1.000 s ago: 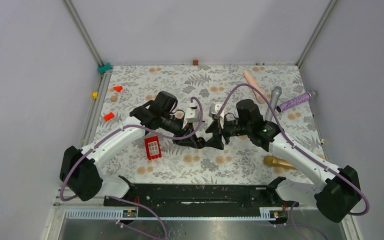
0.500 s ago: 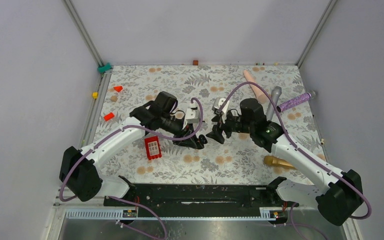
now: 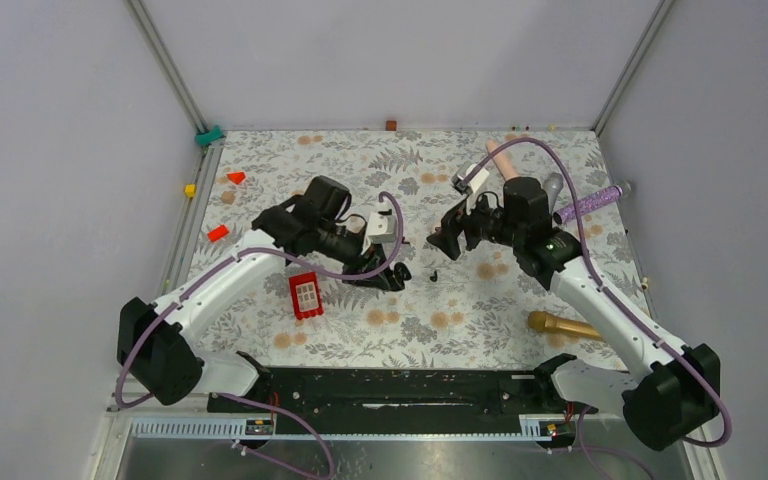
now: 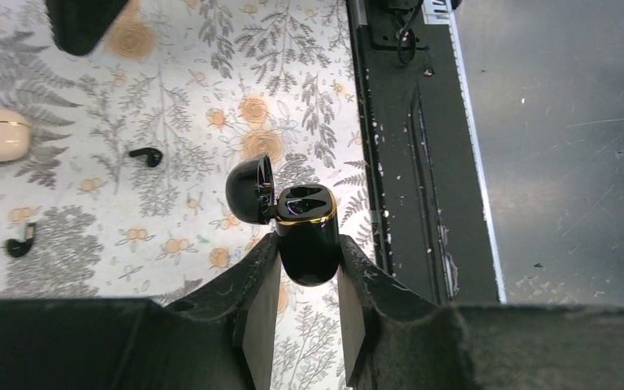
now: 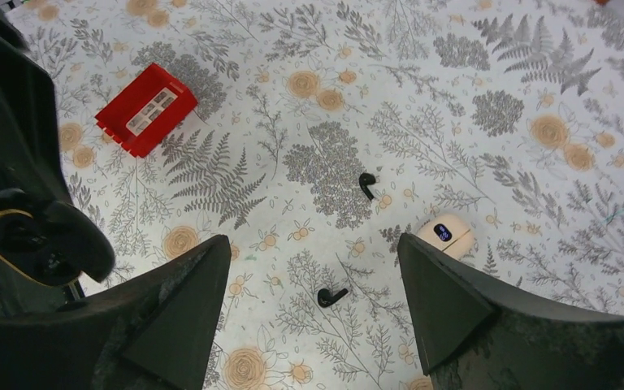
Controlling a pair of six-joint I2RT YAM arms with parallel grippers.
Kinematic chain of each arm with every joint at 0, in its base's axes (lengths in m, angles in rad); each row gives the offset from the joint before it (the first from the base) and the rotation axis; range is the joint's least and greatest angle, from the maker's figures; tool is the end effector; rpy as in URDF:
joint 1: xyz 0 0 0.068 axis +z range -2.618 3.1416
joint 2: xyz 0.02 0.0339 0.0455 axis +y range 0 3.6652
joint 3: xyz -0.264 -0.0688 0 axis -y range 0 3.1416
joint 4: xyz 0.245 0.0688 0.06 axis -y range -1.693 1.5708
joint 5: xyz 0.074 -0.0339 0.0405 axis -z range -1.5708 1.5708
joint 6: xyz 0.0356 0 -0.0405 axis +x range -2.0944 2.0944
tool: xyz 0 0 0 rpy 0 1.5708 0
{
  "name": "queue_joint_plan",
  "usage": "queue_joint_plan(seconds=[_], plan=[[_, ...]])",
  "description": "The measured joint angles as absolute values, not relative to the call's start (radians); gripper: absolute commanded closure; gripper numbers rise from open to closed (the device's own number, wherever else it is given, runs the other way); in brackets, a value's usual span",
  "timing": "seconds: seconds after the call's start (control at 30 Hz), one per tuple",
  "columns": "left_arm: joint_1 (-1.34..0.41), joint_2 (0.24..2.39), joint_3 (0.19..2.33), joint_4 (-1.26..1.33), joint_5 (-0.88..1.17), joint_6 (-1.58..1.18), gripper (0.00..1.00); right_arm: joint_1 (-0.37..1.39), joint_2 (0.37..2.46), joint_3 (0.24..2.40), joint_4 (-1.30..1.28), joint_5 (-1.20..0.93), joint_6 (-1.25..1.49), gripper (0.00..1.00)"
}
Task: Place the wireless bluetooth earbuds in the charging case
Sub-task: Open the charging case to the charging case, then adjust the left earbud at the center of the board.
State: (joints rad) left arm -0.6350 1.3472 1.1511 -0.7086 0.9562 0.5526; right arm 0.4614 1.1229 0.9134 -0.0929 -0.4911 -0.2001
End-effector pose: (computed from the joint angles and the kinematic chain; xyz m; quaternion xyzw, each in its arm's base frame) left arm 0.2016 -0.1847 0.3077 0.5941 0.6113 -0.4464 0.2721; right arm 0.2239 0.1301 0.3278 -0.3900 0.6923 0.2690 0.5443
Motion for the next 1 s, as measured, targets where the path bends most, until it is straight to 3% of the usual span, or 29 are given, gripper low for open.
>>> queue_joint_plan(seconds=[0.43,0.73,1.0], plan=[[-0.366,1.237,1.173,-0.835,0.982,0.698,1.0,0.451,1.36,0.992,-0.152,-0.462,-0.131,0.28],[-0.333,1.173,1.066,-0.895,1.033,0.775,1.0,0.451,1.636,1.291,-0.259,-0.361,-0.144,0.4],[-0.263,1.091,1.031,-0.899,1.064,0.795,1.0,0.466,1.736,1.314,-0.294,-0.311,-0.147,0.42]])
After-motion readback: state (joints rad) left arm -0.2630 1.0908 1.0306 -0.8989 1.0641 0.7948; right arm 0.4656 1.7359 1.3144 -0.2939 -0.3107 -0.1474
